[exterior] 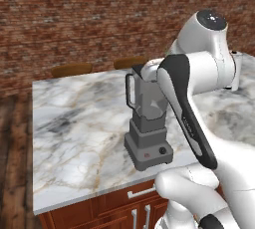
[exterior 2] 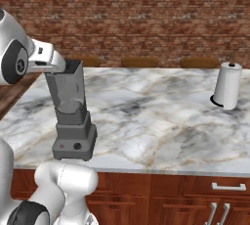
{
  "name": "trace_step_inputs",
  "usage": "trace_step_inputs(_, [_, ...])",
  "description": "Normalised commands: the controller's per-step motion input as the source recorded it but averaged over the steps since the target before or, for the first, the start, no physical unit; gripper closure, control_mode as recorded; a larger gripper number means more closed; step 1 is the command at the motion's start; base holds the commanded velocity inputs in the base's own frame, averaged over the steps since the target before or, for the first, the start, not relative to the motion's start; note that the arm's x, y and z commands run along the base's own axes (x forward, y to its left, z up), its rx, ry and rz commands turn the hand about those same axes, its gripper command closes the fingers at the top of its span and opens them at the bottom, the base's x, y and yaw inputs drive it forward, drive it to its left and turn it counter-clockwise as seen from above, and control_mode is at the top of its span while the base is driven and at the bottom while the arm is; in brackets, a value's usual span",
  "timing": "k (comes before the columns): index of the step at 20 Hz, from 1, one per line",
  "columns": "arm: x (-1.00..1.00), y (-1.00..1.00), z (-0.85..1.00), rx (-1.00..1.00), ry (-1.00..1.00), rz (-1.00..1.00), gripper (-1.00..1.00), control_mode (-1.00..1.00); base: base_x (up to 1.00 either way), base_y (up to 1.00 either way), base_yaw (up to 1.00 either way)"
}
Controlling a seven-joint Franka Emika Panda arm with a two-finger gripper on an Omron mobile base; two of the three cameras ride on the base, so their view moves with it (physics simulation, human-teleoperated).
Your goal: Grab the onion and lime from the fridge, place them in the blender, close the lid, and turn on the blender to create a marinade.
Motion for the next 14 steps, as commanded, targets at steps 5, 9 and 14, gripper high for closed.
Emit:
trace_step_inputs(5, [-0.78,0.0,-0.24,0.0,0.02,0.0,-1.0,-1.0,0.0,0.0,0.0])
trace_step_inputs(9, [-0.56,0.0,-0.56,0.0,0.11,0.0,1.0,-1.0,0.0,0.0,0.0])
trace_step_inputs(14, [-0.49,0.0,-0.76,0.03,0.15,0.0,1.0,-1.0,0.0,0.0,0.0])
